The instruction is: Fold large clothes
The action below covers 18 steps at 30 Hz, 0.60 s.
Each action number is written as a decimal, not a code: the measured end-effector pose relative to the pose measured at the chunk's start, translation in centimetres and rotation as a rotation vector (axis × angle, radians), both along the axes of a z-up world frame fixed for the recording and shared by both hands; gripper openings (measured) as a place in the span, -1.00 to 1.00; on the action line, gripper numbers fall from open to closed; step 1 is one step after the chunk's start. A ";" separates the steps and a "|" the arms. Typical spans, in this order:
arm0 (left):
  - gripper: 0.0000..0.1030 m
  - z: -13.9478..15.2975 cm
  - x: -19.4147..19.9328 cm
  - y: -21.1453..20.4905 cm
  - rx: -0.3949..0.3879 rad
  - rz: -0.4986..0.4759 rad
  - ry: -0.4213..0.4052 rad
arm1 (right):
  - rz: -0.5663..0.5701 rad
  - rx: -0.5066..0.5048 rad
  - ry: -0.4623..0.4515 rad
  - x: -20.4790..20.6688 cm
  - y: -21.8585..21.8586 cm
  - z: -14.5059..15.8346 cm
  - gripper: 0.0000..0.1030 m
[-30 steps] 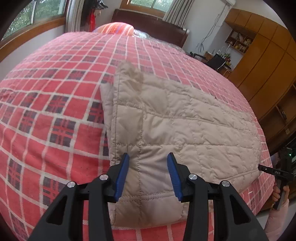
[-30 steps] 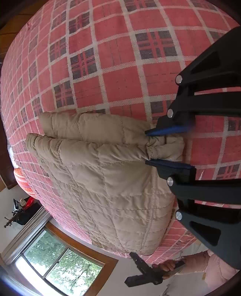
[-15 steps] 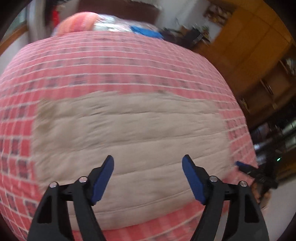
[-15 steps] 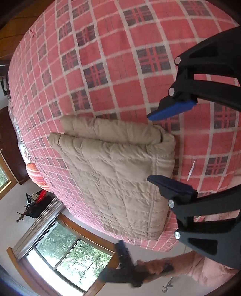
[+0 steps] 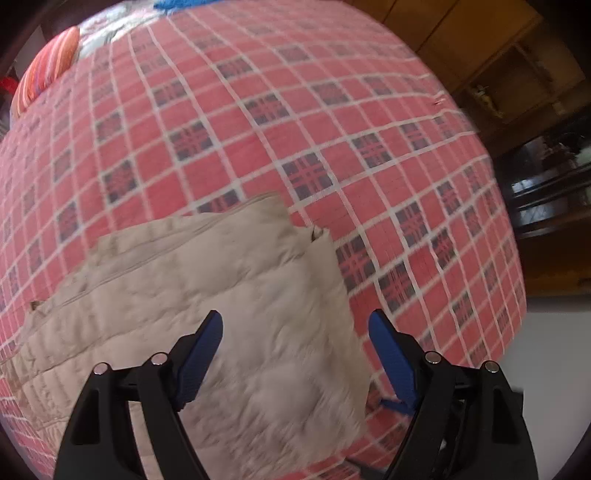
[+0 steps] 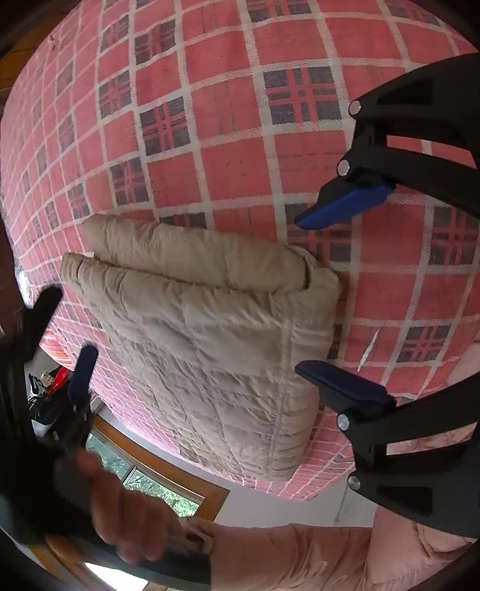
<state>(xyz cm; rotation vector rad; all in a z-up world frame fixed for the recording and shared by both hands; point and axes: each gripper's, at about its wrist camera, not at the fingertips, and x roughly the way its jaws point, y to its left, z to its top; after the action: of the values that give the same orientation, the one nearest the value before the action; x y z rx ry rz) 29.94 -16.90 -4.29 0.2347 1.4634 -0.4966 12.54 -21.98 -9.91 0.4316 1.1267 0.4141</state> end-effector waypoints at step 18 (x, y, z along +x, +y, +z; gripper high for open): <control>-0.05 -6.7 4.0 -4.3 0.201 -0.004 0.053 | 0.044 0.121 0.061 2.6 1.3 -2.4 0.03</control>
<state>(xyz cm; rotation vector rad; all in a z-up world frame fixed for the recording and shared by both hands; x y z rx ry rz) 33.89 -21.15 -11.00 0.3855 1.5664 -0.3612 15.11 -20.69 -12.35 0.5293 1.1758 0.5128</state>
